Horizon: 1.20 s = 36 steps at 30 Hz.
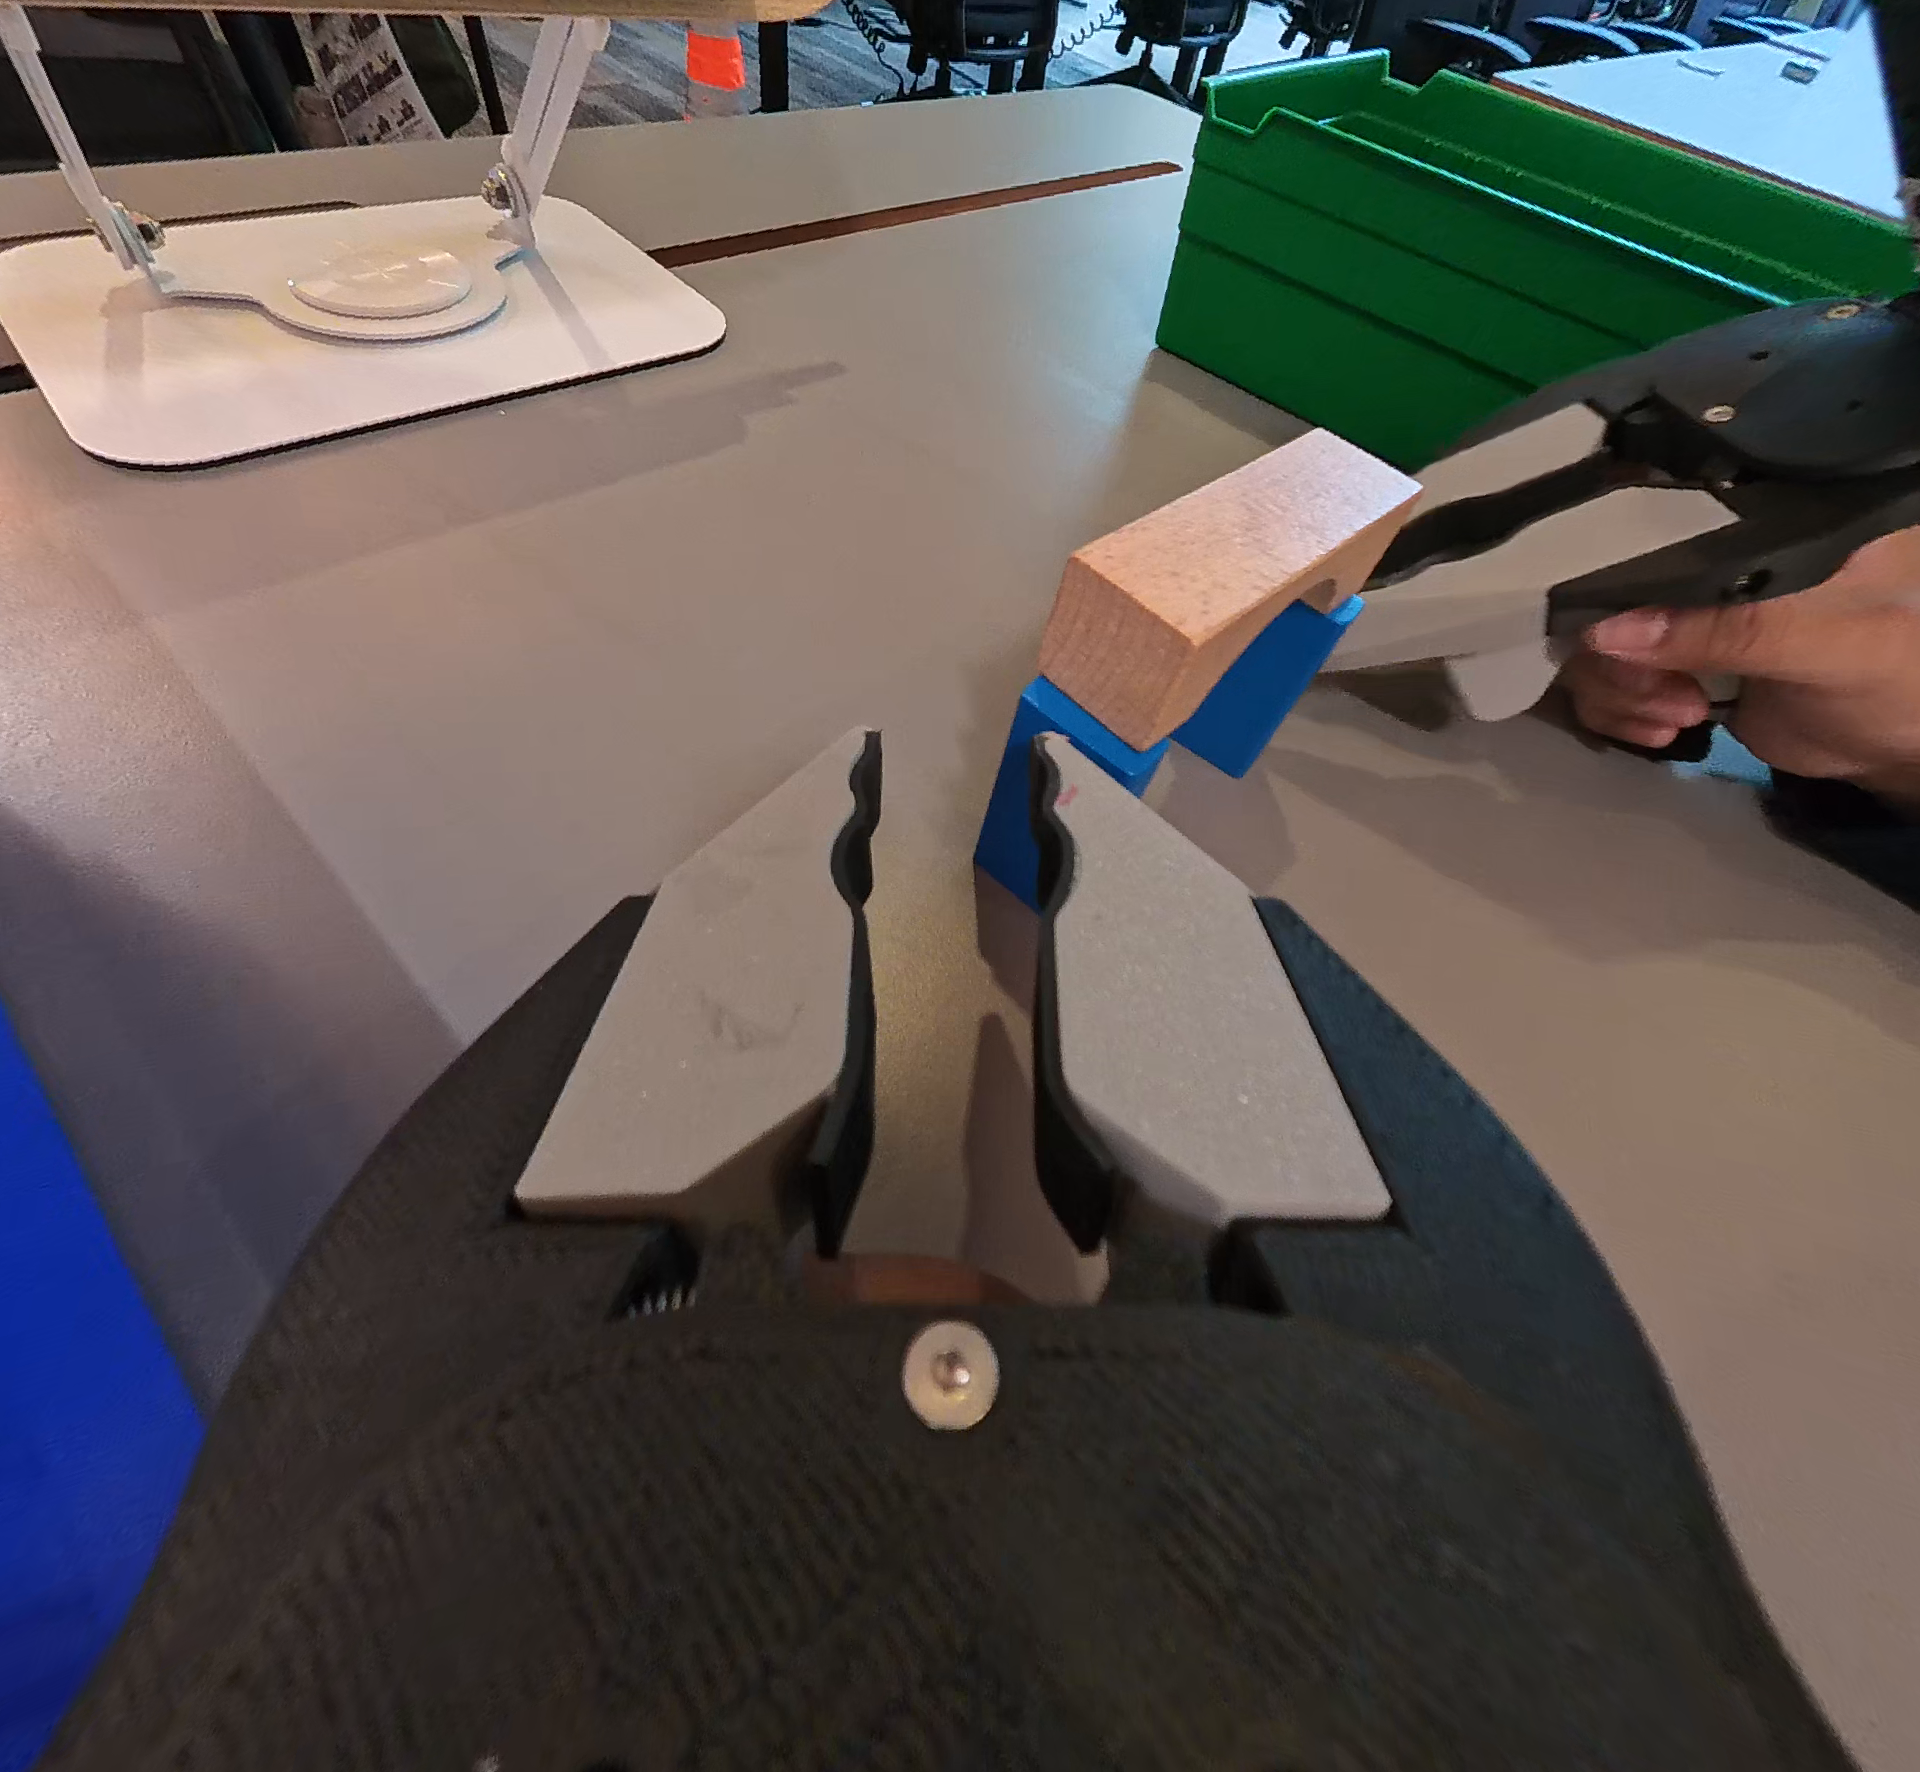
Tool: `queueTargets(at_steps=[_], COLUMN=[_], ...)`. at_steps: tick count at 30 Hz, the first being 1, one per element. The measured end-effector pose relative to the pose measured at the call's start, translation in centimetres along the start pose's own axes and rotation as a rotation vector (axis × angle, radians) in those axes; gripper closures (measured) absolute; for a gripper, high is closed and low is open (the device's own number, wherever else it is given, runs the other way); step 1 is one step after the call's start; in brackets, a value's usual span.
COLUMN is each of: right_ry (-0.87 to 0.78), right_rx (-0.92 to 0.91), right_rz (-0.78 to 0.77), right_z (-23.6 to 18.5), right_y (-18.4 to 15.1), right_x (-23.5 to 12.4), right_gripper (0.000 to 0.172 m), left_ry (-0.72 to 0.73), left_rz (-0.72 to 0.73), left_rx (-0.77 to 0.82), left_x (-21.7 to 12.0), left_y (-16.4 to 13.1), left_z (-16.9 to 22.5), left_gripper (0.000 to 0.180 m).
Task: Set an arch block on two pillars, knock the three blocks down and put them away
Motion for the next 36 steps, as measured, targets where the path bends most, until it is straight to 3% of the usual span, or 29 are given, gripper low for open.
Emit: queueTargets(at_steps=[8,16,36], right_ry=[0.142,0.086,0.066], right_rx=[-0.108,-0.197,-0.252], right_rz=[0.041,-0.039,-0.070], right_z=[-2.6,-3.1,-3.8], right_y=[-0.2,-0.3,-0.2], right_x=[-0.7,0.5,1.5], right_gripper=[0.163,0.165,0.166], left_ry=[0.000,0.002,0.003], left_rz=[-0.003,-0.006,-0.011], left_rx=[0.001,0.002,0.002], left_x=[0.0,0.0,0.0], left_y=[0.0,-0.1,-0.1], left_z=[0.0,0.0,0.0], left_gripper=[0.155,0.155,0.155])
Point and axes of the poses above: each gripper's, where its closed fingertips meet, x out along the fingers, y out of its top, z = x × y across the jaws, the point moved 8 cm from there along -x, back along the fingers, and after that the axes turned 5 degrees about y, right-handed, at the moved point
